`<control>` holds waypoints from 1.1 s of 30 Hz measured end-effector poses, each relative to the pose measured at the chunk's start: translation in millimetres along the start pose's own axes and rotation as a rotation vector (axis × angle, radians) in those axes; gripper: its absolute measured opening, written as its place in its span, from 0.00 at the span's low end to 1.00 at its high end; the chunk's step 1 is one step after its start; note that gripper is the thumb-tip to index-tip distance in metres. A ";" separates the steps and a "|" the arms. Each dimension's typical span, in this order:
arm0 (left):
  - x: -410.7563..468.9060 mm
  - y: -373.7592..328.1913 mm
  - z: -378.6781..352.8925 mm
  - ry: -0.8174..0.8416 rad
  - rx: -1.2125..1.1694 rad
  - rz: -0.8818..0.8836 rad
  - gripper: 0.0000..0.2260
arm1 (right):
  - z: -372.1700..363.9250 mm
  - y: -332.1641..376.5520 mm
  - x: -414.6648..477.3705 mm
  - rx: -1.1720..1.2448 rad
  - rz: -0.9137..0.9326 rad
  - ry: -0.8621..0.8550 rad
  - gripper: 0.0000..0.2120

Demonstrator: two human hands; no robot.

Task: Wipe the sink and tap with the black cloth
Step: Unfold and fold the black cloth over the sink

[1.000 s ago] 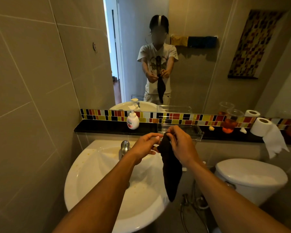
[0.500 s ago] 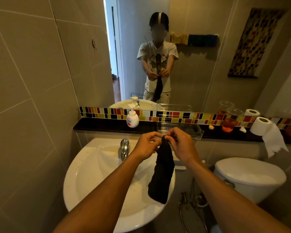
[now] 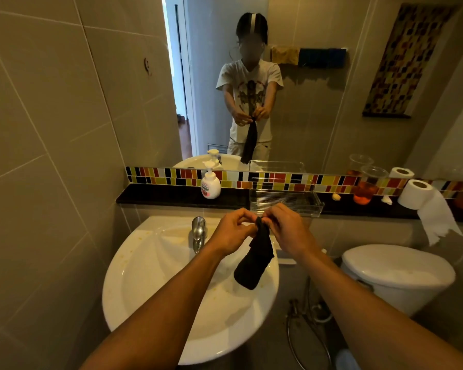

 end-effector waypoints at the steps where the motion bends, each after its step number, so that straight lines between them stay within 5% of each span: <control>1: -0.3 -0.2 -0.7 0.014 -0.005 0.008 0.08 | 0.5 -0.1 -0.8 0.000 0.004 0.005 0.04; 4: 0.5 -1.2 -4.5 0.050 0.041 0.004 0.15 | 3.6 -1.1 -2.5 0.002 0.011 0.004 0.05; 17: 6.0 7.0 -7.4 0.019 0.139 -0.039 0.02 | 4.1 -9.4 -9.1 -0.040 0.006 0.016 0.04; 23: 4.9 9.4 -8.6 0.039 0.109 -0.028 0.10 | 5.0 -8.2 -7.9 -0.107 0.050 0.080 0.04; 33: 15.6 21.5 45.3 -0.126 0.318 -0.016 0.06 | 50.3 -53.8 -11.7 -0.109 -0.110 -0.056 0.03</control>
Point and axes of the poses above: each hand's wrist, its own x-axis towards the middle knuckle, its own z-axis out of the back of the hand, y = z × x, the point moved 8 cm from there along x, towards the middle knuckle, and after that the axes turned 3 degrees about -z, right-handed, at the moved point
